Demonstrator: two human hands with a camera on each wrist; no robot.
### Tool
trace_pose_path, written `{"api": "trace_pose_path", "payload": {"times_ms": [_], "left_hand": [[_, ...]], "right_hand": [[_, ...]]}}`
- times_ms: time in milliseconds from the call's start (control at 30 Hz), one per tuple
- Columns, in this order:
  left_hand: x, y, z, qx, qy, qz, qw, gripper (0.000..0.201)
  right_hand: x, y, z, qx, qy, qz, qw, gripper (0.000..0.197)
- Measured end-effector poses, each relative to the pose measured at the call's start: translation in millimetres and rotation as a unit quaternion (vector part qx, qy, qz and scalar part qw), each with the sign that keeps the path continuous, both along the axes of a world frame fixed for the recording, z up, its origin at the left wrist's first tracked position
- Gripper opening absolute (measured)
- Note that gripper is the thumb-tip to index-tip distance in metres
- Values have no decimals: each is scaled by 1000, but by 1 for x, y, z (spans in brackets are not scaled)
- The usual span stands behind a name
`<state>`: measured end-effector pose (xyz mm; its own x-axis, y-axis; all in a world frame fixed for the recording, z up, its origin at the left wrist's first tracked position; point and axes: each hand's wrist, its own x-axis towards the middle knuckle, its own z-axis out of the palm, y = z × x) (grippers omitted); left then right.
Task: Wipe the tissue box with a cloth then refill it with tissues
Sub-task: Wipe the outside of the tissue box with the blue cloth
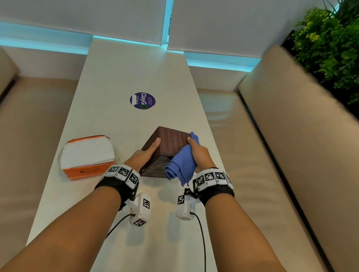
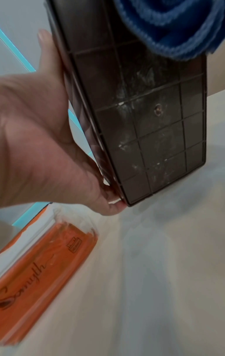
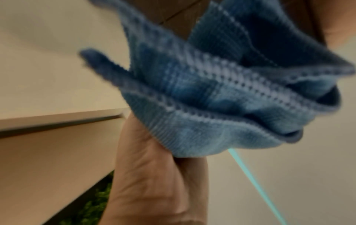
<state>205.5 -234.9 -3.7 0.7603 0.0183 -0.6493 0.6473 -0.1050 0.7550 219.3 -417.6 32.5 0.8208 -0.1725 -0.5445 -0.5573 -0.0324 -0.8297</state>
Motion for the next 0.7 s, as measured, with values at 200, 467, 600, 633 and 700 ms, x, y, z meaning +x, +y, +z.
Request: {"api": "trace_pose_path", "payload": {"times_ms": [200, 467, 600, 633, 700], "left_hand": [[12, 4, -20, 61, -10, -43, 997, 157], [4, 10, 5, 88, -90, -38, 991, 117], [-2, 14, 11, 17, -135, -7, 991, 86], [-4, 14, 12, -22, -137, 10, 990, 82], [-6, 12, 14, -128, -136, 36, 982, 67]], "right_hand": [[-11, -7, -13, 110, 9, -28, 994, 69], [-35, -21, -30, 284, 5, -47, 958, 36], [-43, -27, -36, 317, -33, -55, 946, 23], [-44, -27, -40, 321, -45, -56, 944, 32], [-45, -26, -44, 310, -50, -55, 948, 44]]}}
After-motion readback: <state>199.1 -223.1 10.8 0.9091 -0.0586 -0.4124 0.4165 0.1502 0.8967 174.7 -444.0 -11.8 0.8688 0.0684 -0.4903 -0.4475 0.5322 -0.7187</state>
